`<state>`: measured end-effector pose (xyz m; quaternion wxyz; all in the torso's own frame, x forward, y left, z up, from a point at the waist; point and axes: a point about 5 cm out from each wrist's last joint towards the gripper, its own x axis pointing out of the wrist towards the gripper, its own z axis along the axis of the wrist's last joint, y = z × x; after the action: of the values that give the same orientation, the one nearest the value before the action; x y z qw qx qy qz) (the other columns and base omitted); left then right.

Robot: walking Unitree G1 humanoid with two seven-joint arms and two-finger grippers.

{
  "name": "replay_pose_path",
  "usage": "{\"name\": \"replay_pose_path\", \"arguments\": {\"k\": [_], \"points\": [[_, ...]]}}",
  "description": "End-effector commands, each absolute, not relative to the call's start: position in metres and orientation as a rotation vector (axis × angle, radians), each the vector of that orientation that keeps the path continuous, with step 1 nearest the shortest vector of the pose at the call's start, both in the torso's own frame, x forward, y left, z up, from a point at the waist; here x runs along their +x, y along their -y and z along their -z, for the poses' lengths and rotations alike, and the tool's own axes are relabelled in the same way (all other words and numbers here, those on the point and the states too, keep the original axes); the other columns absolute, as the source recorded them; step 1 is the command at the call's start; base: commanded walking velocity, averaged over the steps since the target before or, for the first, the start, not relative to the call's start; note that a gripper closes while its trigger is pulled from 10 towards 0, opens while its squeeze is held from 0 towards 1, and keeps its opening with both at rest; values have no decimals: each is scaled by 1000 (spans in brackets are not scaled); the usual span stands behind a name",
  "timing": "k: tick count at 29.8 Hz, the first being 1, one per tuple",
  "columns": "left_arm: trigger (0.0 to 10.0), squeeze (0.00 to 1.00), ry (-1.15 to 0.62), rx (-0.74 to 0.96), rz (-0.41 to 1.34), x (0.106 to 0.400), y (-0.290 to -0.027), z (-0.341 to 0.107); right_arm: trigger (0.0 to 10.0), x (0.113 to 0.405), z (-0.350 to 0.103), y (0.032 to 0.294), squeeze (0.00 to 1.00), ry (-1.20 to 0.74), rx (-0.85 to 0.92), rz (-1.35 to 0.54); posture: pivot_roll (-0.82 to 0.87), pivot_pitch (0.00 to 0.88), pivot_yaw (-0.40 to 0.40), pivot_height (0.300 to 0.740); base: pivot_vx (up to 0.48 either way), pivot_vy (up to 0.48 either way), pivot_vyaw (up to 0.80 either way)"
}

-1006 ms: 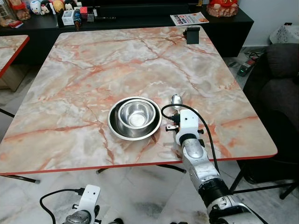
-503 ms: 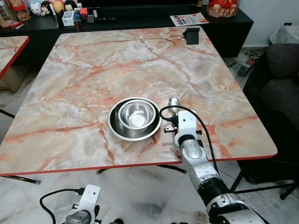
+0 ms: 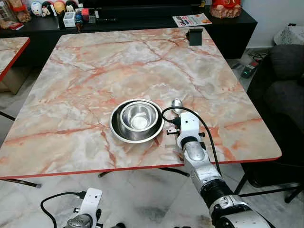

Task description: Setting the table

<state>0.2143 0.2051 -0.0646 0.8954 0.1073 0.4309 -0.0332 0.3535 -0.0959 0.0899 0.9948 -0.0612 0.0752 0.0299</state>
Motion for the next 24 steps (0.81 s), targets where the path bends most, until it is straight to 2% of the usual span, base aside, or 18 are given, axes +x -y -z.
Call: {"name": "replay_pose_path", "arguments": {"k": [1, 2, 3, 4, 5, 10, 12, 14, 15, 16, 24], "points": [[10000, 0, -914, 235, 75, 212, -205, 66, 10000, 344, -67, 99, 486, -261, -123, -54, 2, 149, 47, 740, 0, 0, 0], [10000, 0, -914, 235, 75, 212, -205, 66, 10000, 344, -67, 99, 486, -261, -123, -53, 2, 149, 47, 740, 0, 0, 0], [10000, 0, -914, 236, 76, 212, -206, 66, 10000, 344, -66, 99, 800, -262, -122, -53, 2, 149, 48, 740, 0, 0, 0], [10000, 0, -914, 236, 76, 212, -206, 66, 10000, 344, -66, 99, 800, -262, -122, -53, 2, 149, 48, 740, 0, 0, 0], [10000, 0, -914, 237, 77, 212, -206, 66, 10000, 344, -66, 99, 867, -262, -124, -52, 1, 148, 49, 740, 0, 0, 0], [10000, 0, -913, 238, 78, 212, -206, 66, 10000, 344, -66, 98, 878, -265, -125, -55, 5, 148, 50, 740, 0, 0, 0], [10000, 0, -912, 239, 77, 213, -206, 66, 10000, 344, -67, 97, 965, -261, -125, -58, 6, 148, 52, 740, 0, 0, 0], [10000, 0, -912, 239, 77, 213, -206, 66, 10000, 344, -67, 97, 965, -259, -126, -59, 6, 148, 52, 740, 0, 0, 0], [10000, 0, -912, 239, 76, 213, -207, 66, 10000, 345, -68, 97, 827, -254, -131, -54, 5, 147, 52, 740, 0, 0, 0], [10000, 0, -912, 239, 75, 213, -207, 65, 10000, 347, -73, 99, 0, -225, -138, -33, 5, 147, 53, 740, 0, 0, 0], [10000, 0, -912, 239, 78, 213, -207, 66, 10000, 353, -95, 102, 0, -99, -133, 21, 3, 143, 53, 740, 0, 0, 0]]}}
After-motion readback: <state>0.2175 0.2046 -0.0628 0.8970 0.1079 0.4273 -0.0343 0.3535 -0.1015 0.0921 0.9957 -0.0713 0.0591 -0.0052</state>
